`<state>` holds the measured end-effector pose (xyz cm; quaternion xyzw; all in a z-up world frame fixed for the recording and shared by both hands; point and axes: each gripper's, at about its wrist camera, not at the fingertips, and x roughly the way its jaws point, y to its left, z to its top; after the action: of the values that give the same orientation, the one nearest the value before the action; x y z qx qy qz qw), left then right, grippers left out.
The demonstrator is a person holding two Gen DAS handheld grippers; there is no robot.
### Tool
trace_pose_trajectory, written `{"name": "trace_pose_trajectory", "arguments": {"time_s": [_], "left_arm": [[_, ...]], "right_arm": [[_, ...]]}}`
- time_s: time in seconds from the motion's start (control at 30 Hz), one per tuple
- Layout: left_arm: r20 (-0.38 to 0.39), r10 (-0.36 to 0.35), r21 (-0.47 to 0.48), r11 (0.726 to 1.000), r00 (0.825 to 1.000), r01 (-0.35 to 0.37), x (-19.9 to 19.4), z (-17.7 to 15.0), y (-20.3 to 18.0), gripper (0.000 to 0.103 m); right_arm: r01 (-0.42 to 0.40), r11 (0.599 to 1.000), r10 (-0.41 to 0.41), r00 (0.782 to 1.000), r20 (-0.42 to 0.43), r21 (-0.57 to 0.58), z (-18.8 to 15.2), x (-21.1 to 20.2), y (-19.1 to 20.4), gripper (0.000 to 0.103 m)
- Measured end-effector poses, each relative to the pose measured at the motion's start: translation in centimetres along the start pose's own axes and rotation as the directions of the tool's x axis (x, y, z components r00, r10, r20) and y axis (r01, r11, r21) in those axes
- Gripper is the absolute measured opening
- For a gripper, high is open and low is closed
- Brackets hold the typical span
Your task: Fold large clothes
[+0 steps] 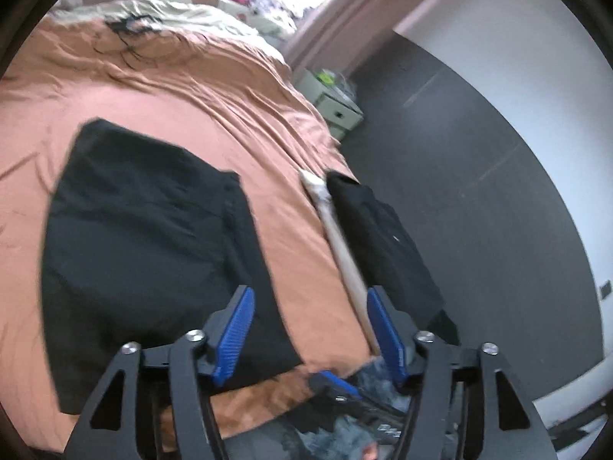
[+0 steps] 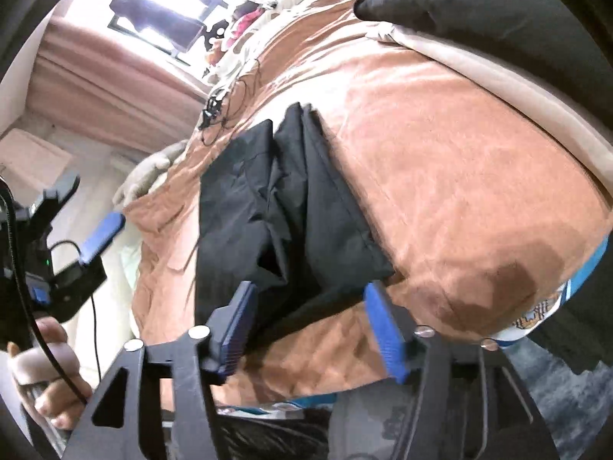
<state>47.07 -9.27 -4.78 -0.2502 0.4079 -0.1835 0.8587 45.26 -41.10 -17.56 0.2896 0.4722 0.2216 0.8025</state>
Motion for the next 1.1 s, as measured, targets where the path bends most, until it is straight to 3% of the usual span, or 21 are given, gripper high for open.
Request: {"name": "trace_pose_trajectory", "arguments": {"time_s": [0.1,0.37,0.4,0.43,0.47,0.57,0.73,1.0,1.1], "left_arm": [[0.03,0.069,-0.03,0.997,0.997,-0.068,-1.4,0.1,2.1,0.065],[0.052,0.239,-0.156,0.961,0.969,-0.229,-4.4,-1.1,9.6,0.065],[0.049,0.259,-0.177,0.953,0.965,-0.247,-4.5,-1.4,10.7,0.065],[0.044,0.274,-0.192,0.946,0.961,-0.261,-4.6,-1.7,11.5,0.065],[0.038,0.286,-0.201,0.941,0.958,-0.273,-4.9,-2.2,12.1,0.065],[0.011,0.311,-0.23,0.926,0.95,-0.301,-4.8,-3.4,14.0,0.065],[-0.029,0.32,-0.246,0.916,0.947,-0.317,-4.0,-4.9,15.9,0.065],[-0.12,0.307,-0.232,0.916,0.944,-0.328,-0.3,-7.5,16.8,0.065],[-0.136,0.272,-0.232,0.926,0.953,-0.298,0.7,-8.5,16.7,0.065]], "right_arm": [[-0.035,0.999,0.034,0.999,-0.024,-0.014,0.6,0.5,0.1,0.073],[-0.07,0.998,0.069,0.995,-0.079,-0.009,0.6,4.3,1.6,0.073],[-0.056,0.998,0.055,0.996,-0.076,-0.018,0.6,4.7,1.7,0.071],[-0.032,0.999,0.03,0.998,-0.061,-0.03,0.6,4.9,1.7,0.055],[-0.022,0.999,0.021,0.998,-0.053,-0.029,0.7,5.0,1.6,0.029],[-0.057,0.998,0.056,0.998,-0.032,-0.013,1.0,4.9,0.9,0.016],[-0.031,1.0,0.031,0.999,0.012,0.002,1.2,3.6,-0.4,0.01],[0.004,0.997,-0.006,1.0,0.023,0.078,1.2,3.2,-4.0,0.009],[0.026,0.996,-0.027,1.0,0.014,0.087,0.7,3.6,-4.9,0.009]]}}
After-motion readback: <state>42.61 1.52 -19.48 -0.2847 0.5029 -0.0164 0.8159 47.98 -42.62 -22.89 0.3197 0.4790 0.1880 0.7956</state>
